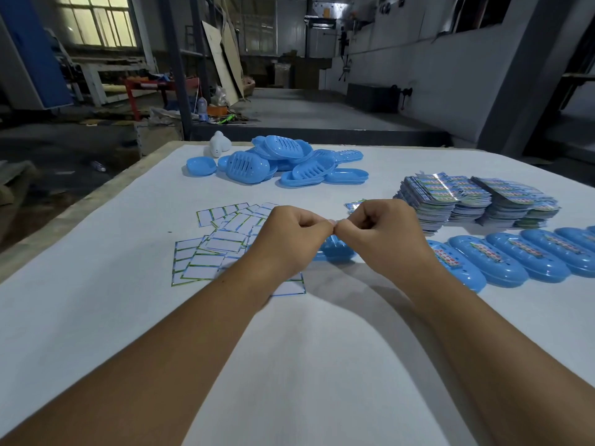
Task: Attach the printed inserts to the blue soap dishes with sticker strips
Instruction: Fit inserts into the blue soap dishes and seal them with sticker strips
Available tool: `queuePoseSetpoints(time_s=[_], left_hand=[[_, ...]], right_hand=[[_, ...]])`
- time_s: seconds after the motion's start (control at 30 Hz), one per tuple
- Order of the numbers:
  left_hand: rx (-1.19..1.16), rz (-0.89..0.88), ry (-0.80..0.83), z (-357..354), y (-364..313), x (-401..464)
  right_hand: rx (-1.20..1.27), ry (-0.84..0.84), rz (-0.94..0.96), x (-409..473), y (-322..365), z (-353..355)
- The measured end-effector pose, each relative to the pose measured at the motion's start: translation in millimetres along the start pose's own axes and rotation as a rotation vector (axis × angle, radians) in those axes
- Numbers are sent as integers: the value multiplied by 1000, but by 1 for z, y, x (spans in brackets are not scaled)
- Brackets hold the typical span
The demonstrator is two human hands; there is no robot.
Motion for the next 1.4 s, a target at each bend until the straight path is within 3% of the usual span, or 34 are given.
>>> queuePoseSetpoints(time_s=[0.37, 0.53, 0.67, 1.07, 1.4], left_hand=[[-33, 45, -33, 6, 6, 4], [-36, 75, -88, 9, 6, 7], [-60, 105, -85, 11, 6, 7], [-28, 112, -90, 10, 15, 13], [401, 47, -168, 8, 24, 20]], right_hand=[[15, 111, 123, 1, 0, -6], [-95, 25, -59, 8, -15, -2], [28, 60, -175, 9, -18, -1], [112, 67, -228, 7, -20, -4], [-76, 106, -288, 9, -31, -13]])
Point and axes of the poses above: each hand's wrist, its own x-axis towards the middle knuckle, its own z-axis out of the back of the hand, y = z × x, the point moved 4 cm from there along x, towards the middle knuckle, and after that the axes turned 4 degrees about -y, right-handed, at the moved point
